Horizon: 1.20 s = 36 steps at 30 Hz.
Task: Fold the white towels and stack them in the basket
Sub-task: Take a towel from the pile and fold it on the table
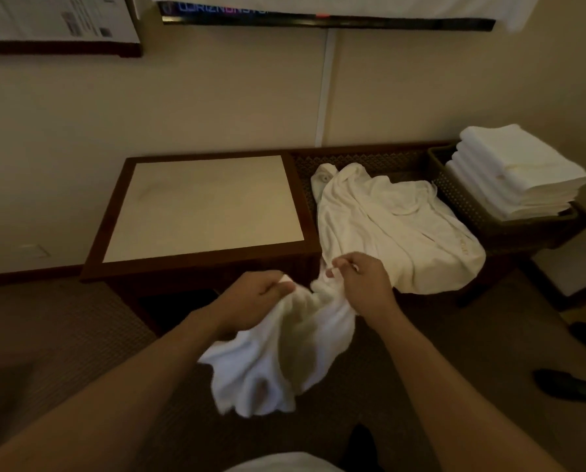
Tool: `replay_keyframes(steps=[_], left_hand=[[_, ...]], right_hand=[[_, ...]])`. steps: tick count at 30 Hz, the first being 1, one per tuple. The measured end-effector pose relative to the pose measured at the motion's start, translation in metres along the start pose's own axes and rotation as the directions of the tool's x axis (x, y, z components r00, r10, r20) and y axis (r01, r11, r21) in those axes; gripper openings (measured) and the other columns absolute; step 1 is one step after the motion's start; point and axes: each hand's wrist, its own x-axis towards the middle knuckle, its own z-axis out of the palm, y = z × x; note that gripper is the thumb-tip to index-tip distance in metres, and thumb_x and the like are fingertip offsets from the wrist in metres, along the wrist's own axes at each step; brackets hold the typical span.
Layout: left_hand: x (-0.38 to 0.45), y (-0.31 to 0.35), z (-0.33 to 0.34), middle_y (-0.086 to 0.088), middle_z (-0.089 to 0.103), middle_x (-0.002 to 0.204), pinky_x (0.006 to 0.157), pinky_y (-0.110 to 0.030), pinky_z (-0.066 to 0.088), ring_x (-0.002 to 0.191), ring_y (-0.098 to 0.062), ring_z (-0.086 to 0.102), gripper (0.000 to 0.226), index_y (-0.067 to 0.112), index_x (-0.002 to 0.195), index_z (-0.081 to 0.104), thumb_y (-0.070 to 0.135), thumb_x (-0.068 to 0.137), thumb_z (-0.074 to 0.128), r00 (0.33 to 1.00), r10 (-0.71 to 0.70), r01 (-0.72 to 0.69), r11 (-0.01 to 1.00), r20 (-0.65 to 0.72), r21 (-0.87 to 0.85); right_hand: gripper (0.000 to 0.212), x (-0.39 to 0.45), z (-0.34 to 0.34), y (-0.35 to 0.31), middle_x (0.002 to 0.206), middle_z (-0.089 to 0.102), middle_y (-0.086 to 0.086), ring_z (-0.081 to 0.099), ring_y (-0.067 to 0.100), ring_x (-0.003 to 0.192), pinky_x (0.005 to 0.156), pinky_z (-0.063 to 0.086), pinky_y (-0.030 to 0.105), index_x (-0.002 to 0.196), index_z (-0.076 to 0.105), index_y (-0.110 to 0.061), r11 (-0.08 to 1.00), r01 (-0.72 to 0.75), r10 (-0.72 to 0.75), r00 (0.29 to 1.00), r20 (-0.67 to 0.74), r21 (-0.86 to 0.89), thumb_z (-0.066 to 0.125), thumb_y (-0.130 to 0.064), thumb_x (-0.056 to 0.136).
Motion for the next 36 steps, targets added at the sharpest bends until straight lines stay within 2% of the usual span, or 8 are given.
replay_keyframes(steps=[5, 8, 11, 19, 23, 30, 34, 36], left_hand=[[0.008, 0.028, -0.011, -0.011, 0.07, 0.082, 0.069, -0.048, 0.054, 0.078, -0.035, 0.065, 0.024, 0.022, 0.089, 0.075, 0.038, 0.1, 0.06, 0.993, 0.043, -0.028, 0.989, 0.106, -0.146], [0.003, 0.024, -0.014, -0.004, 0.073, 0.084, 0.074, -0.032, 0.055, 0.08, -0.019, 0.069, 0.019, 0.012, 0.091, 0.076, 0.027, 0.098, 0.066, 0.995, 0.06, -0.032, 0.951, 0.081, -0.308], [-0.008, 0.003, -0.012, 0.001, 0.068, 0.081, 0.071, -0.023, 0.05, 0.074, -0.009, 0.062, 0.017, 0.015, 0.102, 0.07, 0.018, 0.088, 0.078, 0.992, 0.05, -0.009, 0.941, 0.115, -0.338], [-0.012, -0.032, 0.008, 0.006, 0.067, 0.094, 0.07, -0.027, 0.054, 0.08, -0.004, 0.063, 0.043, 0.033, 0.114, 0.051, 0.032, 0.083, 0.081, 0.981, -0.075, 0.1, 0.986, 0.18, -0.133], [-0.018, -0.079, 0.026, 0.014, 0.064, 0.122, 0.094, -0.04, 0.053, 0.106, -0.006, 0.061, 0.041, 0.038, 0.127, 0.059, 0.048, 0.088, 0.068, 0.925, -0.236, 0.213, 0.971, 0.299, 0.109], [-0.037, -0.142, 0.026, 0.003, 0.061, 0.115, 0.092, -0.04, 0.048, 0.104, -0.016, 0.058, 0.04, 0.029, 0.121, 0.061, 0.059, 0.096, 0.05, 0.819, -0.467, 0.229, 0.799, 0.335, 0.556], [-0.059, -0.153, 0.019, 0.006, 0.068, 0.102, 0.083, -0.034, 0.052, 0.094, -0.013, 0.065, 0.03, 0.029, 0.102, 0.065, 0.051, 0.099, 0.045, 0.878, -0.446, 0.373, 0.865, 0.174, 0.336], [-0.054, -0.135, 0.021, 0.002, 0.069, 0.1, 0.08, -0.034, 0.053, 0.092, -0.016, 0.066, 0.02, 0.027, 0.1, 0.066, 0.036, 0.102, 0.049, 0.91, -0.41, 0.403, 0.909, 0.06, 0.107]], right_hand=[[0.045, -0.014, 0.022, -0.008, 0.125, 0.069, -0.001, 0.065, 0.011, 0.117, 0.099, 0.054, 0.032, 0.141, 0.054, -0.026, 0.931, 0.052, -0.186, 0.919, 0.347, 0.361, 0.055, -0.006, 0.101], [0.032, -0.018, 0.023, -0.006, 0.114, 0.073, 0.008, 0.07, 0.02, 0.106, 0.092, 0.057, 0.035, 0.129, 0.065, -0.017, 0.958, -0.011, -0.148, 0.837, 0.526, 0.287, 0.055, -0.006, 0.101], [0.019, -0.022, 0.034, -0.001, 0.083, 0.07, 0.011, 0.063, 0.018, 0.076, 0.072, 0.052, 0.031, 0.102, 0.073, -0.006, 0.984, 0.063, -0.133, 0.881, 0.455, 0.165, 0.054, -0.007, 0.101], [0.025, -0.02, 0.043, -0.001, 0.08, 0.07, -0.001, 0.063, 0.013, 0.075, 0.071, 0.053, 0.028, 0.096, 0.071, -0.018, 0.948, -0.059, -0.053, 0.94, 0.336, 0.314, 0.051, -0.004, 0.101], [0.017, -0.007, 0.024, -0.023, 0.077, 0.064, 0.004, 0.059, 0.017, 0.07, 0.069, 0.053, 0.033, 0.096, 0.059, -0.014, 0.756, -0.159, -0.038, 0.958, 0.285, 0.635, 0.049, -0.001, 0.102], [0.013, 0.011, -0.021, -0.016, 0.086, 0.069, 0.002, 0.065, 0.015, 0.077, 0.085, 0.055, 0.042, 0.107, 0.058, -0.021, 0.399, -0.148, 0.156, 0.984, 0.092, 0.905, 0.05, -0.012, 0.102], [0.013, 0.021, -0.028, 0.021, 0.096, 0.07, 0.0, 0.067, 0.019, 0.096, 0.079, 0.052, 0.028, 0.108, 0.067, -0.015, 0.955, -0.131, 0.165, 0.98, -0.109, 0.267, 0.055, -0.018, 0.103], [0.02, 0.017, -0.016, 0.038, 0.081, 0.065, -0.006, 0.066, 0.02, 0.091, 0.069, 0.045, 0.019, 0.097, 0.066, -0.007, 0.99, -0.139, 0.131, 0.979, -0.155, -0.039, 0.049, -0.015, 0.105]])
